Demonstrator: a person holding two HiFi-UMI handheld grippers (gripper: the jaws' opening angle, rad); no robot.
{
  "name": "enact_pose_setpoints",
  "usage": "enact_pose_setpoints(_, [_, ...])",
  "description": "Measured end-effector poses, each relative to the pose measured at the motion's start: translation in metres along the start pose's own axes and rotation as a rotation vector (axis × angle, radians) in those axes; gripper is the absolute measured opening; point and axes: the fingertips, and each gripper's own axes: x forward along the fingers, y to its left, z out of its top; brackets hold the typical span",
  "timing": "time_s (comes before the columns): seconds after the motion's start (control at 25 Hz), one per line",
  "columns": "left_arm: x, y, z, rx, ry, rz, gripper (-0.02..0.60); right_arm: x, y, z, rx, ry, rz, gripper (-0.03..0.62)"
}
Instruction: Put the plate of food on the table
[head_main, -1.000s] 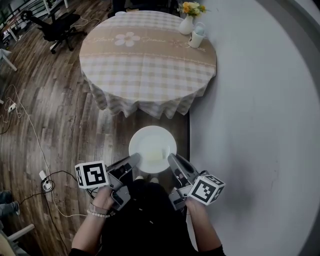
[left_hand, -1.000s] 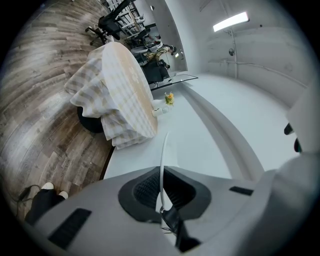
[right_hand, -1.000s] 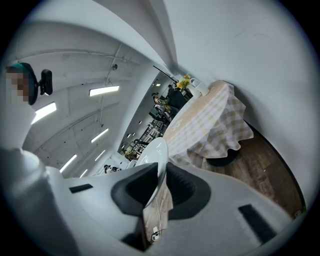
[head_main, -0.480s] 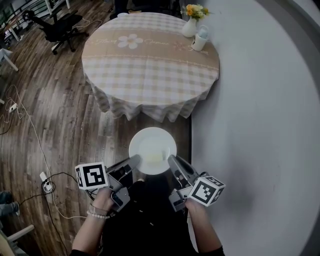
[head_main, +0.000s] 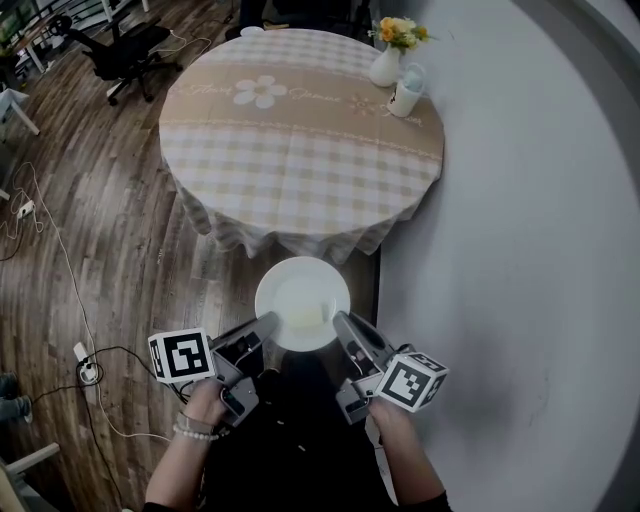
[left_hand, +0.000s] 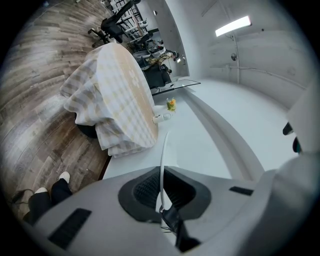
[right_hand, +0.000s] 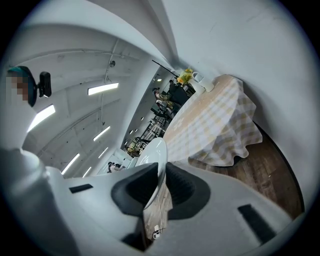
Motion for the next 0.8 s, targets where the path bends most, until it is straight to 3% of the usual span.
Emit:
enact_pose_setpoints(0.4, [0.040, -0.012, 0.022, -0.015, -0.074, 0.000, 0.006, 0.020, -0.020, 0.046, -0.017, 0.054, 0.052, 0.025])
enact_pose_setpoints(0.56, [0.060, -0.016, 0.029, 0.034, -0.084, 0.002, 0.006, 0.024, -0.031, 0.066, -0.026, 0.089, 0.074, 0.025])
enact_pose_setpoints(0.8, [0.083, -0.026, 0.039, -0.028, -0.127, 0.000, 0.006, 0.036, -0.041, 0.093, -0.034, 0.100, 0.100, 0.025])
